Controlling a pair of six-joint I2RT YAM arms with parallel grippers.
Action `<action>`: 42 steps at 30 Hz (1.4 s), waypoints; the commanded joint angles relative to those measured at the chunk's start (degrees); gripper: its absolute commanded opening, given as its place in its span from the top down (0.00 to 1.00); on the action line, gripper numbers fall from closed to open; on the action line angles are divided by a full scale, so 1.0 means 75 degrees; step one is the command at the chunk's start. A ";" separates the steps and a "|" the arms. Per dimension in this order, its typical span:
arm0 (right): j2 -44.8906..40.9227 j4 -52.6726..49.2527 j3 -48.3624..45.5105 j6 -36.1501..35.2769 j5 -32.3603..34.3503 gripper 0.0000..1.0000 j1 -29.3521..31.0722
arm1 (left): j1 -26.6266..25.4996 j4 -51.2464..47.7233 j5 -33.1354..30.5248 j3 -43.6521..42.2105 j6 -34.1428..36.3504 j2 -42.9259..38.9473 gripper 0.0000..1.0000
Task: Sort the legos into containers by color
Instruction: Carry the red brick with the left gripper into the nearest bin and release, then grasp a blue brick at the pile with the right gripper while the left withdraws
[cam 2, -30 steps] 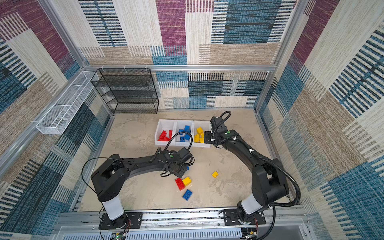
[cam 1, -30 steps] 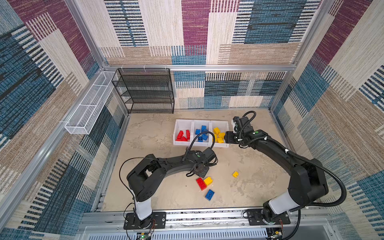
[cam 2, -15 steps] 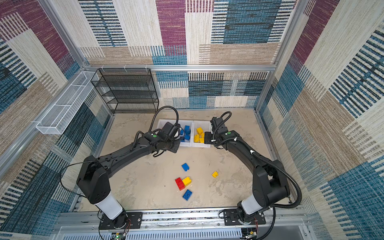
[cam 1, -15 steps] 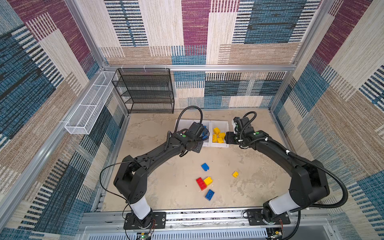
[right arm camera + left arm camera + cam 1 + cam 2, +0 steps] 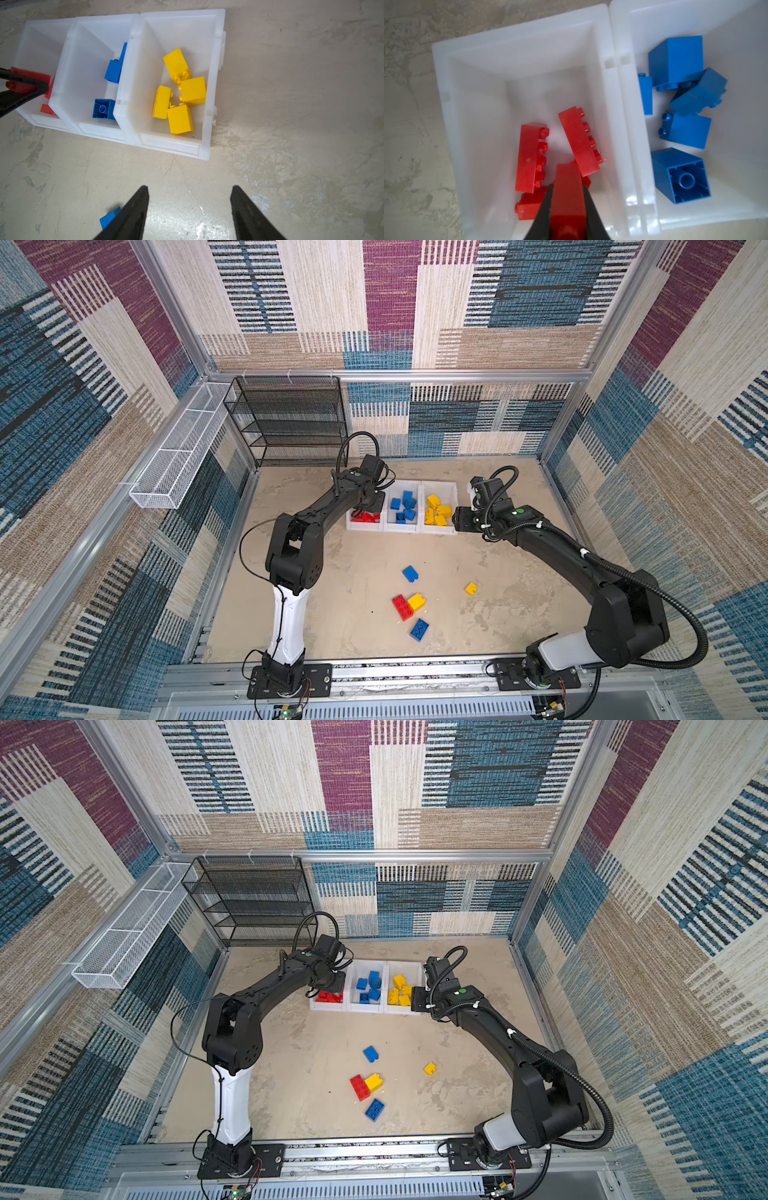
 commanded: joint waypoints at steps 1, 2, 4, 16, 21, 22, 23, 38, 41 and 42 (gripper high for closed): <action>-0.0120 0.0037 -0.0057 0.0157 0.0080 0.34 0.0001 | 0.0018 -0.0193 0.0058 0.0199 -0.0017 0.0124 0.77; -0.0139 0.0036 -0.0073 0.0154 0.0087 0.34 0.0002 | 0.0047 -0.0206 0.0013 0.0201 -0.0033 0.0149 0.75; -0.0197 0.0024 -0.0089 0.0170 0.0112 0.33 0.0001 | 0.0085 -0.0239 0.0011 0.0161 -0.0103 0.0146 0.69; -0.0177 0.0013 -0.0051 0.0189 0.0097 0.33 0.0001 | 0.0130 0.0074 0.0148 -0.0443 -0.0288 -0.0570 0.59; -0.0186 0.0001 -0.0045 0.0191 0.0077 0.33 0.0011 | 0.0124 0.0142 0.0106 -0.0624 -0.0323 -0.0914 0.59; -0.0186 -0.0011 -0.0044 0.0172 0.0051 0.33 0.0007 | 0.0132 0.0146 0.0105 -0.0670 -0.0329 -0.1008 0.59; -0.0186 -0.0011 -0.0049 0.0154 0.0033 0.33 0.0002 | 0.0127 0.0168 0.0105 -0.0732 -0.0335 -0.1129 0.59; 0.0142 0.0152 -0.0411 0.0272 -0.0227 0.35 0.1016 | 0.0130 0.1007 0.0199 -0.3799 -0.1168 -0.4142 0.58; 0.0508 0.0121 -0.0311 0.0327 -0.0137 0.35 0.1733 | 0.0139 0.1051 0.0143 -0.4425 -0.1355 -0.4743 0.58; 0.0669 0.0075 -0.0251 0.0350 -0.0122 0.36 0.1971 | 0.0132 0.1038 0.0107 -0.4642 -0.1427 -0.4949 0.58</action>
